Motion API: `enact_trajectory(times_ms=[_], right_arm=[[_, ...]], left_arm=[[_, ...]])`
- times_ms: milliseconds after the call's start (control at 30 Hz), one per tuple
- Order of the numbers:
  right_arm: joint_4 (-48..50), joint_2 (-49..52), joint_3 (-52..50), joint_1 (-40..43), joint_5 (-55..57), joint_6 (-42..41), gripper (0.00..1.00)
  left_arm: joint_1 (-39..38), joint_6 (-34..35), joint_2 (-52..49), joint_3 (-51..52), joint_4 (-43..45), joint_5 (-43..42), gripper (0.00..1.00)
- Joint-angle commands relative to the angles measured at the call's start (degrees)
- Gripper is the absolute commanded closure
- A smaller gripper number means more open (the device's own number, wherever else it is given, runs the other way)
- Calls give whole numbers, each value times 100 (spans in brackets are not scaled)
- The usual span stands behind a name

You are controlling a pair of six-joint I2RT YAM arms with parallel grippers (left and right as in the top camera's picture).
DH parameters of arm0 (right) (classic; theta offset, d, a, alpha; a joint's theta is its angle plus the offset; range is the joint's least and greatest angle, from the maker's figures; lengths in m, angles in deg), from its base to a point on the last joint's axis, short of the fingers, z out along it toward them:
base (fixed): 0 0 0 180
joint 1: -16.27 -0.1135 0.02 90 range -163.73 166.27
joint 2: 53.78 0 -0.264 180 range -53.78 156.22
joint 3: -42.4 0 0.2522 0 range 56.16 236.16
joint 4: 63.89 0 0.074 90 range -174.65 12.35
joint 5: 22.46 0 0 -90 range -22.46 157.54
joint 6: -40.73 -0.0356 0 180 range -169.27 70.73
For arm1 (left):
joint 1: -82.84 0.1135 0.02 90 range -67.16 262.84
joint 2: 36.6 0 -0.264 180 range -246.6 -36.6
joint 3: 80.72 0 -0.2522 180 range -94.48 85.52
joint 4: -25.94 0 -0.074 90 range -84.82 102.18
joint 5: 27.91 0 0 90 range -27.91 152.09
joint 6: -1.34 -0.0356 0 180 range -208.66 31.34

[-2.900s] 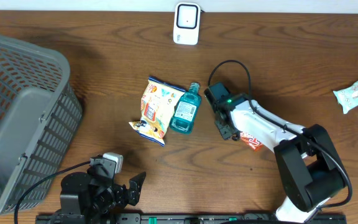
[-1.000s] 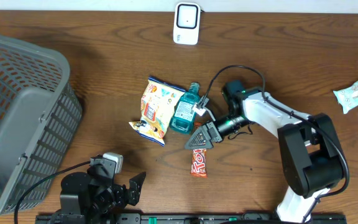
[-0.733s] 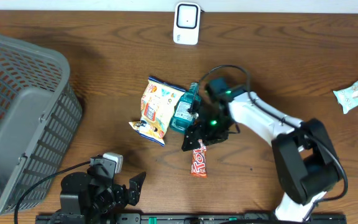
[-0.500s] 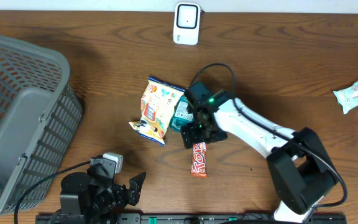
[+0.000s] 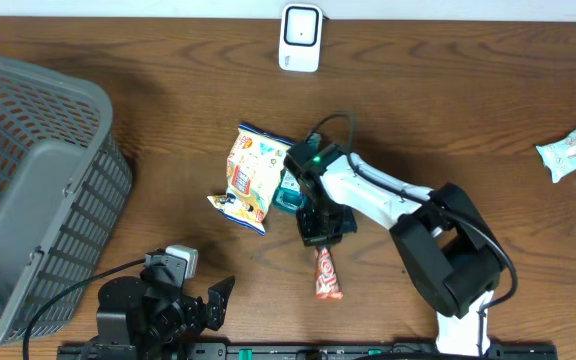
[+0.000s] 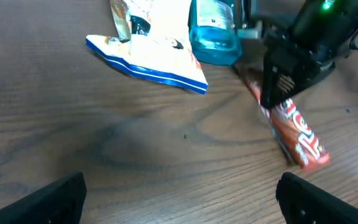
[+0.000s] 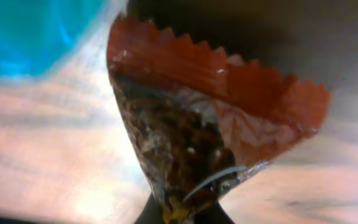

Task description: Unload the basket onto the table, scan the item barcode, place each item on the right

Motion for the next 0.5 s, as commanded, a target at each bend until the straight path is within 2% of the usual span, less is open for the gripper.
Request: enact_trajectory(times_ms=[0, 67, 167, 300, 400, 467], right_arm=[[339, 723, -391, 90, -1075, 916, 99], [361, 595, -352, 260, -1773, 1390, 99], [291, 260, -350, 870, -3515, 2815, 99], [-249, 229, -352, 1368, -5121, 4336, 99], [-710, 229, -354, 1604, -5770, 5519, 99], [-774, 229, -354, 1622, -5928, 5884, 99]], left_arm=[[9, -57, 24, -52, -13, 28, 2], [9, -57, 24, -52, -15, 28, 2], [9, -57, 24, -52, -15, 28, 2], [9, -57, 24, -52, -15, 28, 2], [9, -57, 24, -52, -15, 28, 2], [9, -57, 24, -52, -15, 28, 2]])
